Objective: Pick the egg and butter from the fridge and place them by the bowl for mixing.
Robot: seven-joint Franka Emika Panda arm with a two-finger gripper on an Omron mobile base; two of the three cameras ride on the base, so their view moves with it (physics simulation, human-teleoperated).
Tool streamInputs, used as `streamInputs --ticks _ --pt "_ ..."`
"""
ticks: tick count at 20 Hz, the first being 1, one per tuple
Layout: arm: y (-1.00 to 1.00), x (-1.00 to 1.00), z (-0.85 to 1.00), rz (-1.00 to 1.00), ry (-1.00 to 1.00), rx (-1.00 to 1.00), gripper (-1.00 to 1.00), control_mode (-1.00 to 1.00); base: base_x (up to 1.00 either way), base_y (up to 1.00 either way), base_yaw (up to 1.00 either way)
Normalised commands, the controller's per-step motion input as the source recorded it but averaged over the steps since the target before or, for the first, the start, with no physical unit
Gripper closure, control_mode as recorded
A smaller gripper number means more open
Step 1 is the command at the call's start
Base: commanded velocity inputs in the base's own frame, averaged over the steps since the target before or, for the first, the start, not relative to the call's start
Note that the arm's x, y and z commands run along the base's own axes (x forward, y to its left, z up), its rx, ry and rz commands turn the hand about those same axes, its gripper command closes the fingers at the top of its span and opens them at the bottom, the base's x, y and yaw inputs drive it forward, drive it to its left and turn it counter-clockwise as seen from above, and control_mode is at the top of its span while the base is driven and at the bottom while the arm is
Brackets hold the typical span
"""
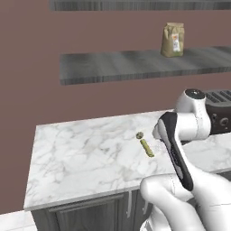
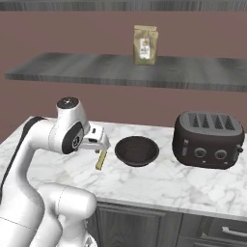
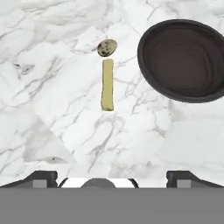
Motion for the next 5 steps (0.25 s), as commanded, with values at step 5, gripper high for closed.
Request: streamInputs --ticks 5 --pt "-0.25 -1.0 0.75 0.0 0.0 0.0 -1.0 -1.0 0.0 0.0 0.0"
